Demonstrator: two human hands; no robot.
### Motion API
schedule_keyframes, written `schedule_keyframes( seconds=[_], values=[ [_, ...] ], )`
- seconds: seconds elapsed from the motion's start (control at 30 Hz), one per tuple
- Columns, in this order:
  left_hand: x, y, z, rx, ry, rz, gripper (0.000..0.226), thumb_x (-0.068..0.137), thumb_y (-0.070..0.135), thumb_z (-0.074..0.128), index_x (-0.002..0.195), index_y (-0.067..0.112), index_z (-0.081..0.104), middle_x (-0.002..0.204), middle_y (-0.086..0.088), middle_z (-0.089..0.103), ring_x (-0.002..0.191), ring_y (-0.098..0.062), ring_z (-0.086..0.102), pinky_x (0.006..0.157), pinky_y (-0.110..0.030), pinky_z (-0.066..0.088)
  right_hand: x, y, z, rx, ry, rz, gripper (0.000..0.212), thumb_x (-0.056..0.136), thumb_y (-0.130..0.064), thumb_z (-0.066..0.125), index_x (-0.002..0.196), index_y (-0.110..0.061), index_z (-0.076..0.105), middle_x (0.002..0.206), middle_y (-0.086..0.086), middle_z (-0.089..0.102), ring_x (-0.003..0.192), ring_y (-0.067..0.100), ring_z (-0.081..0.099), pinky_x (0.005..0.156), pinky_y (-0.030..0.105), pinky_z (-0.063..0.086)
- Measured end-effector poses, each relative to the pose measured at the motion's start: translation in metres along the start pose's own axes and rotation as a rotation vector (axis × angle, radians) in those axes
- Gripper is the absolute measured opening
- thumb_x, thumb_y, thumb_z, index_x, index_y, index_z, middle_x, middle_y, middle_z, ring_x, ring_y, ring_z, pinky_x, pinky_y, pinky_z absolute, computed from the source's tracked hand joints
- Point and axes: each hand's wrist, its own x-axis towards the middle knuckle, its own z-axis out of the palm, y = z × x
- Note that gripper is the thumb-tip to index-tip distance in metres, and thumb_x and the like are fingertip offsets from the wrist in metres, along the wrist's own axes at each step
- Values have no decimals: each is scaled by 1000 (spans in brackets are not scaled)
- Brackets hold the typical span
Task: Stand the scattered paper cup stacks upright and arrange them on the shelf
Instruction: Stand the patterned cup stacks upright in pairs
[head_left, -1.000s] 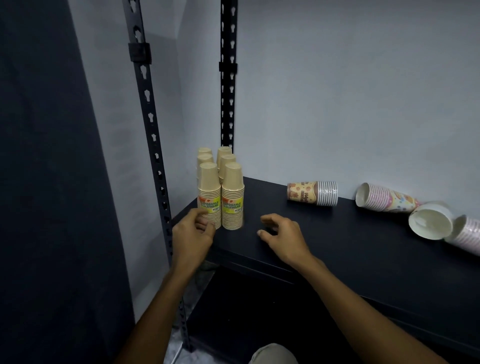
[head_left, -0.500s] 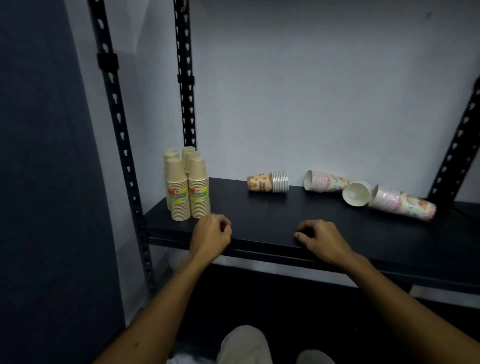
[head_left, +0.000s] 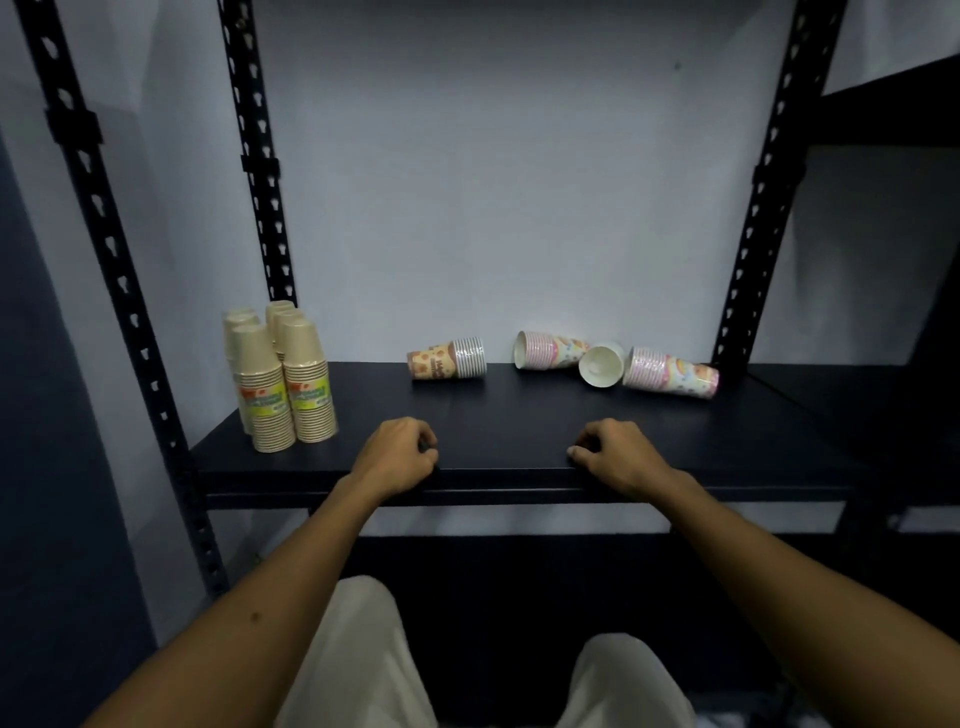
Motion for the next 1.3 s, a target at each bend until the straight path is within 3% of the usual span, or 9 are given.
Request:
schedule_keyframes(
  seconds=[0.33, 0.57, 0.7, 0.87, 0.97, 1.03, 1.1, 1.17, 1.3],
  values=[
    [57, -7, 9, -19, -122, 16, 20, 85, 25, 65, 104, 18, 67, 110, -4, 68, 97, -18, 62, 85, -34, 51, 38, 15, -3, 5, 55, 91, 33, 85, -42, 62, 103, -15, 67, 107, 7, 69, 97, 25, 64, 83, 36, 52],
    [105, -18, 26, -54, -33, -34, 41, 83, 26, 67, 122, 18, 58, 116, -7, 64, 104, -24, 60, 88, -36, 49, 86, 42, -15, -83, 175, 75, 37, 87, -31, 60, 116, -8, 61, 116, 13, 65, 110, 31, 59, 87, 40, 50],
    [130, -26, 40, 35, 100, -46, 50, 83, 28, 67, 126, 11, 49, 124, -16, 48, 113, -32, 49, 90, -43, 47, 115, 55, -10, -190, 305, -8, 41, 86, -22, 60, 123, -6, 54, 122, 16, 57, 110, 36, 51, 84, 43, 48],
    [156, -36, 44, 108, 242, -94, 73, 77, 34, 73, 137, 16, 34, 128, -18, 36, 118, -34, 41, 90, -48, 47, 148, 59, -4, -232, 374, -107, 55, 85, -18, 62, 138, -13, 45, 144, 21, 37, 132, 41, 35, 98, 50, 42],
    [173, -46, 49, -3, 183, -142, 94, 76, 33, 76, 148, 25, 15, 152, -18, 14, 138, -36, 25, 105, -54, 37, 167, 64, -2, -331, 371, -133, 59, 83, -18, 64, 138, -11, 45, 139, 24, 43, 128, 46, 38, 98, 52, 42],
    [183, -54, 53, -95, 114, -176, 102, 76, 33, 76, 150, 31, 6, 157, -15, 4, 143, -35, 18, 110, -54, 30, 176, 67, 0, -368, 345, -117, 53, 83, -21, 63, 132, -8, 52, 125, 24, 54, 116, 44, 49, 95, 49, 44],
    [190, -60, 56, -122, 72, -191, 97, 79, 35, 74, 151, 29, 9, 156, -14, 13, 140, -34, 25, 110, -55, 29, 179, 68, 4, -366, 399, -152, 37, 82, -21, 64, 115, -5, 63, 109, 21, 61, 99, 42, 57, 85, 46, 50],
    [192, -64, 59, -115, 94, -150, 82, 80, 32, 72, 146, 23, 23, 141, -11, 34, 128, -32, 41, 104, -55, 35, 176, 67, 8, -336, 481, -207, 23, 83, -21, 65, 100, -6, 68, 101, 17, 64, 93, 37, 59, 76, 43, 51],
    [187, -63, 55, -241, 148, -85, 59, 76, 20, 76, 123, 22, 40, 116, -7, 51, 97, -22, 55, 82, -41, 48, 161, 55, 15, -191, 605, -231, 15, 83, -23, 67, 91, -10, 70, 98, 8, 67, 93, 30, 58, 78, 39, 48]
  ],
)
